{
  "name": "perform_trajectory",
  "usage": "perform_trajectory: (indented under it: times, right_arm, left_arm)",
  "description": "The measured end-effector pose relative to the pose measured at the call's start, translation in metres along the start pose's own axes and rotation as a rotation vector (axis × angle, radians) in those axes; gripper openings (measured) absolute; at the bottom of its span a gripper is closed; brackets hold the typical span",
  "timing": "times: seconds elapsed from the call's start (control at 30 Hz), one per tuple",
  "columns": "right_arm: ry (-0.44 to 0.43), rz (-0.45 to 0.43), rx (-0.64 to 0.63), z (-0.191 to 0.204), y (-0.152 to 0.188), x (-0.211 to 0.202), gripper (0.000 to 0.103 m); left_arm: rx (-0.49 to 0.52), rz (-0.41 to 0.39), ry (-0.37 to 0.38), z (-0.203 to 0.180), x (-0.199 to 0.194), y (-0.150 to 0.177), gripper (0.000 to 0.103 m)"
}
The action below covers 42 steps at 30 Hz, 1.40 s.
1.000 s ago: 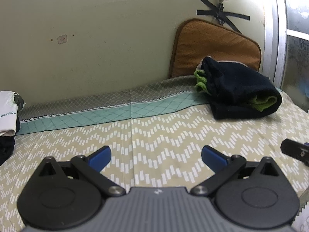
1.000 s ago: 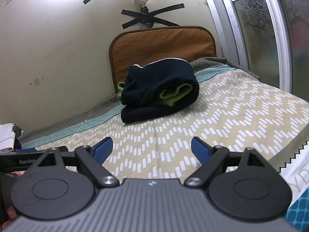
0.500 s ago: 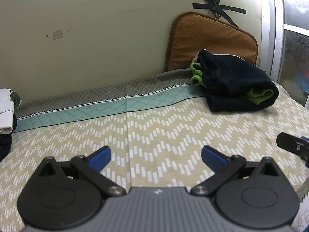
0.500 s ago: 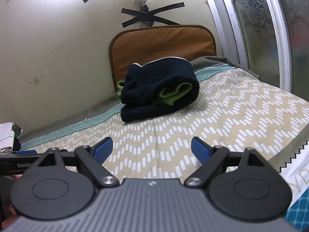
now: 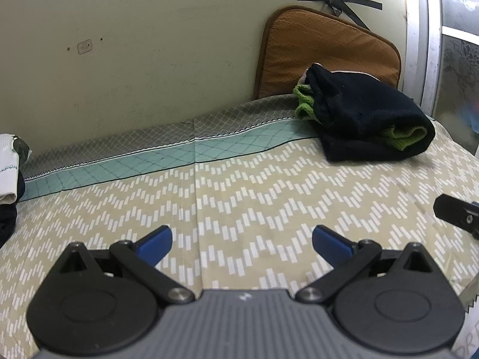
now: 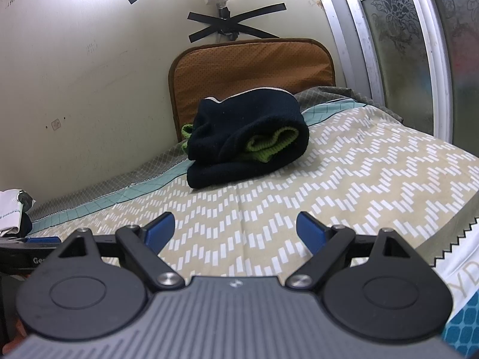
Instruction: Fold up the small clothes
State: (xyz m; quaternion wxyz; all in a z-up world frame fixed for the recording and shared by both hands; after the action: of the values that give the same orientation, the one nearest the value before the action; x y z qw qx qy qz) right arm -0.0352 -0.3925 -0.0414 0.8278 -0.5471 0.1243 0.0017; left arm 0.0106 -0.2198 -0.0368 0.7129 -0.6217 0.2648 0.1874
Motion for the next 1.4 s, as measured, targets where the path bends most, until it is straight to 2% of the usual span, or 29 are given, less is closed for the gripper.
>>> perform_trajectory:
  times: [1.4]
  right_arm:
    - [-0.001,0.0,-0.001,-0.0002,-0.0005,-0.0001,0.09]
  left_arm:
    - [0.037,-0.007,0.013,-0.0037,-0.0035,0.0012,0.103]
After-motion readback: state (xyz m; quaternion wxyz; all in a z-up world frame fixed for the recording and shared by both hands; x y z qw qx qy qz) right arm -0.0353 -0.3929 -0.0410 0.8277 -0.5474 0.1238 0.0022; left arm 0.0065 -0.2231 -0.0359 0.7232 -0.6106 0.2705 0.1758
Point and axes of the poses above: each gripper's, at about its wrist camera, not at the fingertips, and x roughly the way its jaws point, z to its left, y to its underside, the point moved 1 cm from there along x, roughly the way its jaws point, and after that the axes turned 1 degree about -x, right-handed, at the moved point
